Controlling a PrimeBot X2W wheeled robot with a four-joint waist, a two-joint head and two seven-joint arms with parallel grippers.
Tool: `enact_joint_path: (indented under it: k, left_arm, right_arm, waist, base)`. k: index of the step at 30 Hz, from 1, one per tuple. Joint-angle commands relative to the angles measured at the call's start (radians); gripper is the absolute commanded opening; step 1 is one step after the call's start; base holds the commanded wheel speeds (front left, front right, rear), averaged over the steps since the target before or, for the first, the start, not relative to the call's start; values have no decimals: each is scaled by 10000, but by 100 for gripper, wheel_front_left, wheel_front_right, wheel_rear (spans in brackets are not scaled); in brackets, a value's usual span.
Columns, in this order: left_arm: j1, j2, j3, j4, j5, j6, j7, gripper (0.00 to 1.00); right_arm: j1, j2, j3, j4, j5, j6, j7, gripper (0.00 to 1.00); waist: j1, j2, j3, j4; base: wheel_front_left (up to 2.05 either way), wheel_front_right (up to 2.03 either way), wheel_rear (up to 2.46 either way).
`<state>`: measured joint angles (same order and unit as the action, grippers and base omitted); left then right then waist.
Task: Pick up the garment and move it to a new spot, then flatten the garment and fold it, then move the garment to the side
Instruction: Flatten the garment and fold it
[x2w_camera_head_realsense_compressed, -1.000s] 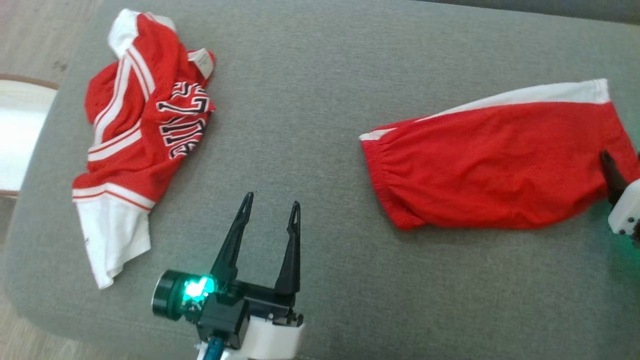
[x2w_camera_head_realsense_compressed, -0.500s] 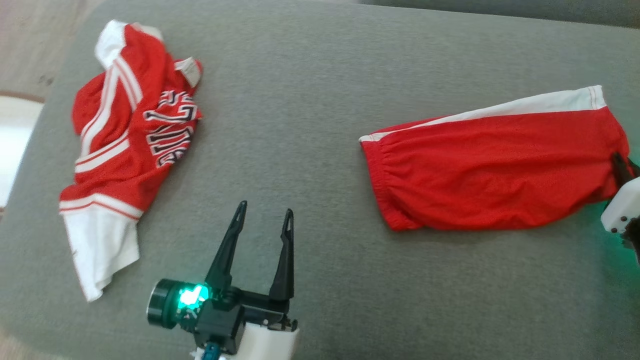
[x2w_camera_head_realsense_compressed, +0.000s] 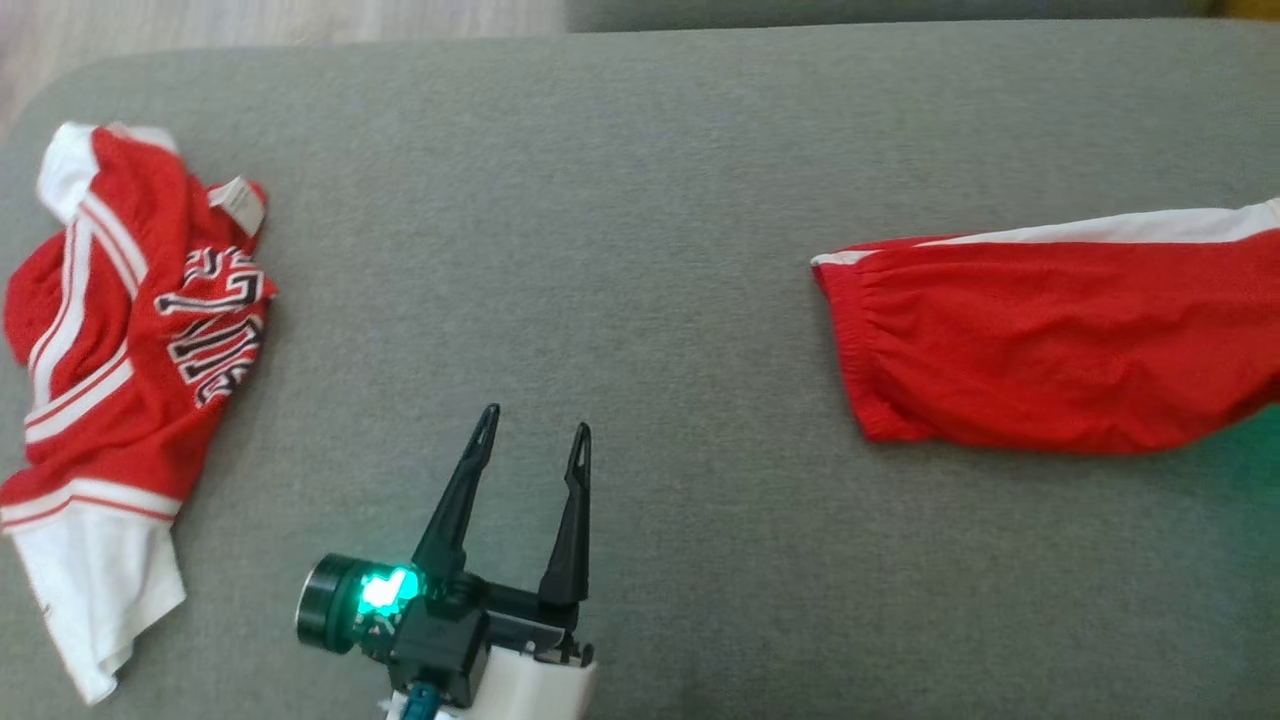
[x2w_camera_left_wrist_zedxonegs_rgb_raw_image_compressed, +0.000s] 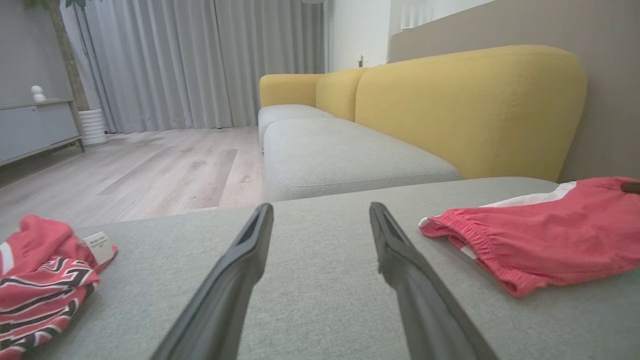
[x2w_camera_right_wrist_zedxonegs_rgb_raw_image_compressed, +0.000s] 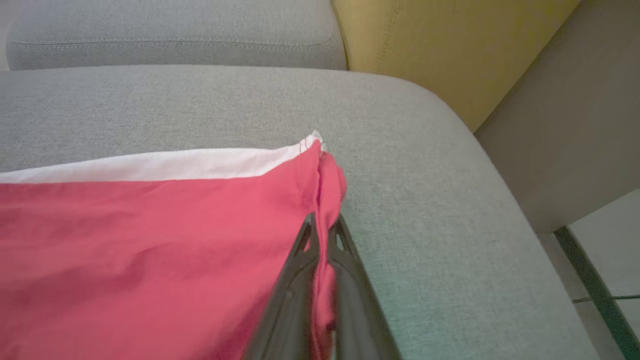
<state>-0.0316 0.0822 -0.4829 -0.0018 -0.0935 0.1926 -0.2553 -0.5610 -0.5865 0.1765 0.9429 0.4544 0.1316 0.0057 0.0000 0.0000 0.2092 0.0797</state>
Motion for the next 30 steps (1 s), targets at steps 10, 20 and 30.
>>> enact_joint_path:
  k: [10,20,30]
  left_arm:
    - [215,-118,366,45,172,-241,-64,100]
    - [559,-99,500,121,185,-318,-64,100]
    - [459,-184,420,105,156,-418,-64,100]
  right_arm:
    - [324,488,61,-2695,-1190,-9,-575,0]
    - [1756,1696,865,-6727,-1797,-9,620,0]
    - [2313,2507,2620,-7509,-1693,-9,1542,100]
  waist:
    - [0,0,-720,-291]
    - [0,0,-1131,43]
    - [0,0,-985,388]
  base:
    - [0,0,0]
    - [0,0,0]
    - [0,0,0]
